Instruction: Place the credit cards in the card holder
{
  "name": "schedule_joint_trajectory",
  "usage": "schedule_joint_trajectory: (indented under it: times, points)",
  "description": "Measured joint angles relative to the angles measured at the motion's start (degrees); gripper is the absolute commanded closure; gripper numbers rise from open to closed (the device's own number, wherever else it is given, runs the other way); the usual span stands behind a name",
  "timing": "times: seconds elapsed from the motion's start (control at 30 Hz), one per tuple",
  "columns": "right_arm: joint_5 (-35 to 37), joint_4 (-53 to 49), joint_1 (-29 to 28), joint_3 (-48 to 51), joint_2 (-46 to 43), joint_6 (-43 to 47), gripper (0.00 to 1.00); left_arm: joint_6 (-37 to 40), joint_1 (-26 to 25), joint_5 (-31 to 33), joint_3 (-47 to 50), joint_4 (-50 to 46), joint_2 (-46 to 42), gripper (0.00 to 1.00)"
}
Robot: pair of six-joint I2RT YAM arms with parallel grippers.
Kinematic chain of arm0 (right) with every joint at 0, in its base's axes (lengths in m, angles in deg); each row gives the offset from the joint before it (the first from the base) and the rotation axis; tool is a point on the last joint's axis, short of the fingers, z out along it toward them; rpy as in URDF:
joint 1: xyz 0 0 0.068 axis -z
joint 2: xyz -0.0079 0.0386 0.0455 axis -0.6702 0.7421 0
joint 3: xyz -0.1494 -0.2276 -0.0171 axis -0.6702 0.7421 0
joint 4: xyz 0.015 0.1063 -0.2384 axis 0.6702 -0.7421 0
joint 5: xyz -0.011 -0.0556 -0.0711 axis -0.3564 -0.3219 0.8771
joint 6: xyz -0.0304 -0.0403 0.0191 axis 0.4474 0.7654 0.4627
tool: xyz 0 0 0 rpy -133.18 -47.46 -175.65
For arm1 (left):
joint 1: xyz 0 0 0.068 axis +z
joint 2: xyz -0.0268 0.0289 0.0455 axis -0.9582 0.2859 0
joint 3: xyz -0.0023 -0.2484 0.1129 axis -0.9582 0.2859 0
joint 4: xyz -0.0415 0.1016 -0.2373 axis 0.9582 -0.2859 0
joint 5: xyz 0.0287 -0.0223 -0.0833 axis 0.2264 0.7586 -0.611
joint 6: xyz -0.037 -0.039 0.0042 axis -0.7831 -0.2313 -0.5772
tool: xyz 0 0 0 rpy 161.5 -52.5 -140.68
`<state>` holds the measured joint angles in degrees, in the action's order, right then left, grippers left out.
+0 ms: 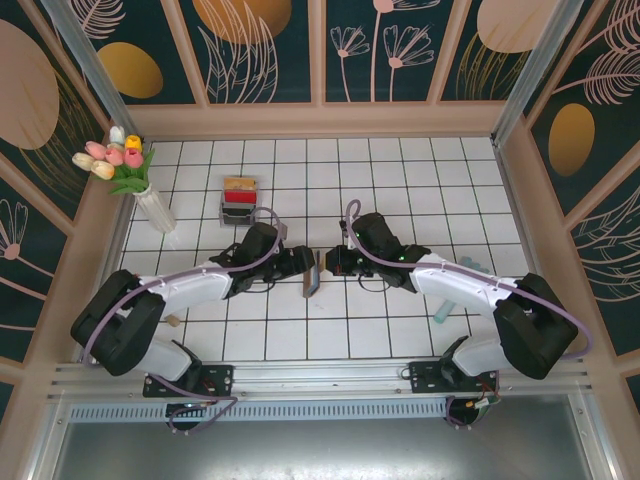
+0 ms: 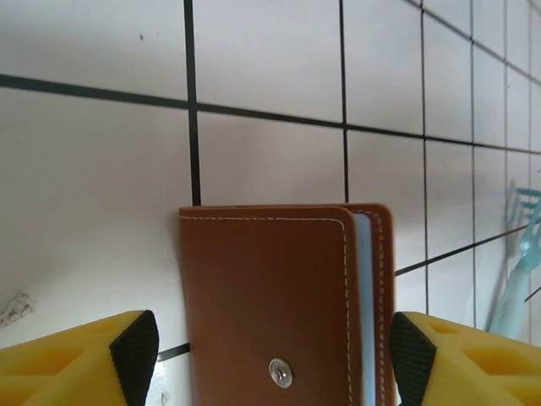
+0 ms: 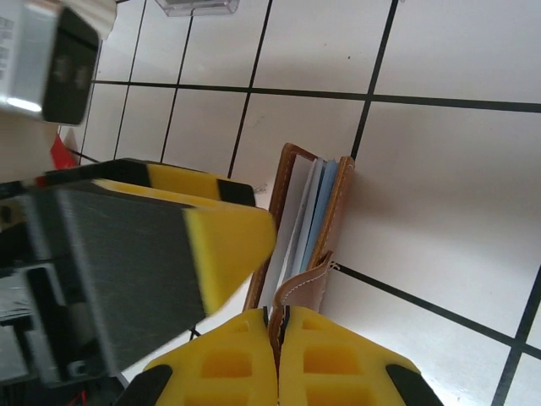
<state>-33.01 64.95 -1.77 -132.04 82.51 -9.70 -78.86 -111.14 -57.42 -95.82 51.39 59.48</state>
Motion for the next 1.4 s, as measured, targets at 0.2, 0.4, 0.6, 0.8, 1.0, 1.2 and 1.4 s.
schedule_joint_trajectory:
  times: [0.2,0.4,0.6,0.8,1.0,1.2,1.4]
  points:
    - [-0.7,0.3,0.0,0.0,0.0,0.0,0.93,1.6,-0.3,-0.3,-1.6,-1.9,1.8,0.29]
    - [-1.1,0.5,0.0,0.0,0.0,-0.2,0.93,2.5,-0.3,-0.2,-2.0,-2.8,2.6,0.27]
    - [-1.2,0.6,0.1,0.0,-0.5,-0.5,0.93,2.8,-0.3,0.3,-2.0,-3.2,2.1,0.30]
    - [-0.9,0.6,0.6,0.0,-2.1,-1.0,0.93,3.6,-0.3,3.8,-2.0,-5.2,-0.3,0.58]
    - [2.1,-0.9,2.1,0.5,-2.5,-1.5,0.94,4.6,-0.3,6.8,-2.0,-7.3,-0.5,0.70]
    - [5.5,-2.5,4.5,4.7,-2.6,-2.8,0.95,4.8,-0.3,7.0,-1.7,-7.4,-0.6,0.64]
    - [8.1,-3.8,9.6,9.2,-3.8,-3.1,0.94,4.7,-0.3,6.7,-1.4,-6.5,-0.6,0.57]
